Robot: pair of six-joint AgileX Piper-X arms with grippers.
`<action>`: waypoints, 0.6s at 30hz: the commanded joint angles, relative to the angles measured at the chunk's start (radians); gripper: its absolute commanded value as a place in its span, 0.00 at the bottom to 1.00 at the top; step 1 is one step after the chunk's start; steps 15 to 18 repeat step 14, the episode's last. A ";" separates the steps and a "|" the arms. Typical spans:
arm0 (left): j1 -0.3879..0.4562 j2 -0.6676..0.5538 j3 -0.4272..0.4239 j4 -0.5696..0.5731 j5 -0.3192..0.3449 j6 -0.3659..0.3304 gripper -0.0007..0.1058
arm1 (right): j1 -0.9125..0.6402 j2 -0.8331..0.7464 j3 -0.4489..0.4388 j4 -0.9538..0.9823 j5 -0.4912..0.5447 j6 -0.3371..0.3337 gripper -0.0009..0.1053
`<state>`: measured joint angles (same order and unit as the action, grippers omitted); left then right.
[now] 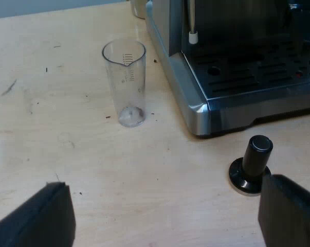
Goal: Remove mug from coffee machine
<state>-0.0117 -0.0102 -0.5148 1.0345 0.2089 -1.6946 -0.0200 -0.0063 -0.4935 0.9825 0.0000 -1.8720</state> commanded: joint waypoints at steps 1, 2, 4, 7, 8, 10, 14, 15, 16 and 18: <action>-0.002 -0.042 0.000 -0.016 -0.011 -0.006 0.75 | -0.004 -0.046 -0.004 -0.008 0.000 -0.009 0.68; -0.002 -0.042 0.000 -0.016 -0.011 -0.006 0.75 | -0.004 -0.046 -0.004 -0.008 0.000 -0.009 0.68; -0.002 -0.042 0.000 -0.016 -0.011 0.001 0.75 | -0.004 -0.046 -0.004 -0.008 0.000 -0.009 0.68; -0.002 -0.042 0.000 -0.016 -0.011 0.001 0.75 | -0.004 -0.046 -0.004 -0.008 0.000 -0.009 0.68; -0.002 -0.042 0.000 -0.016 -0.011 0.001 0.75 | -0.004 -0.046 -0.004 -0.008 0.000 -0.009 0.68; -0.002 -0.042 0.000 -0.016 -0.011 0.001 0.75 | -0.004 -0.046 -0.004 -0.008 0.000 -0.009 0.68; -0.002 -0.042 0.000 -0.016 -0.011 0.001 0.75 | -0.004 -0.046 -0.004 -0.008 0.000 -0.009 0.68; -0.002 -0.042 0.000 -0.016 -0.011 0.001 0.75 | -0.004 -0.046 -0.004 -0.008 0.000 -0.009 0.68; -0.002 -0.042 0.000 -0.016 -0.011 0.001 0.75 | -0.004 -0.046 -0.004 -0.008 0.000 -0.009 0.68; -0.002 -0.042 0.000 -0.016 -0.011 0.001 0.75 | -0.004 -0.046 -0.004 -0.008 0.000 -0.009 0.68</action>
